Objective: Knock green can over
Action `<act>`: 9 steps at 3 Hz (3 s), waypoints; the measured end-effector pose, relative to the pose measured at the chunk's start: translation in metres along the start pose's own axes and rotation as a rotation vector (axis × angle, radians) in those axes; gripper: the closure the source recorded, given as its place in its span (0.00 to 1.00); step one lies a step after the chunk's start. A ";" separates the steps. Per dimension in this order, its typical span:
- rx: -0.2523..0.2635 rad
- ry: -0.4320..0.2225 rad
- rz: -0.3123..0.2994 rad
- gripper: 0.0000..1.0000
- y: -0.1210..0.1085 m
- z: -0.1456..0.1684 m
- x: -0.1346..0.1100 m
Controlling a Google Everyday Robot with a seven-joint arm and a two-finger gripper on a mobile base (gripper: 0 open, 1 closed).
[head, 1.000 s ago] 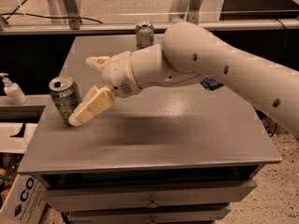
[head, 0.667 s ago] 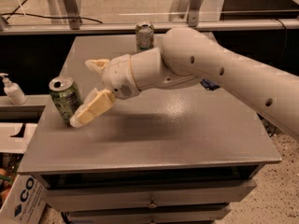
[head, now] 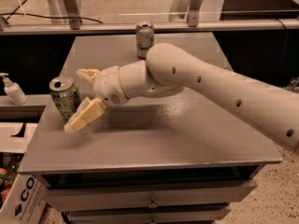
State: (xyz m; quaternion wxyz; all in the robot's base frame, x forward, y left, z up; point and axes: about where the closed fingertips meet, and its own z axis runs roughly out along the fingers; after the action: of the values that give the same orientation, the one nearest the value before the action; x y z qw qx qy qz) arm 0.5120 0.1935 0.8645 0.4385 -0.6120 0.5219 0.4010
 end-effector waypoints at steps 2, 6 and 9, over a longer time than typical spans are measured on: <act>0.001 -0.020 0.013 0.41 0.000 0.014 0.019; 0.118 0.243 -0.057 1.00 -0.020 -0.065 -0.058; 0.173 0.877 0.144 1.00 -0.049 -0.159 0.010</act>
Offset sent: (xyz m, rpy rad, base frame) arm 0.0045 -0.0023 -0.0303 0.0306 0.0264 -0.0315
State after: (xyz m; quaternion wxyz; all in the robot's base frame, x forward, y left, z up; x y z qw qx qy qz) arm 0.5669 0.0419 0.9072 0.1962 -0.6473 0.7312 0.0881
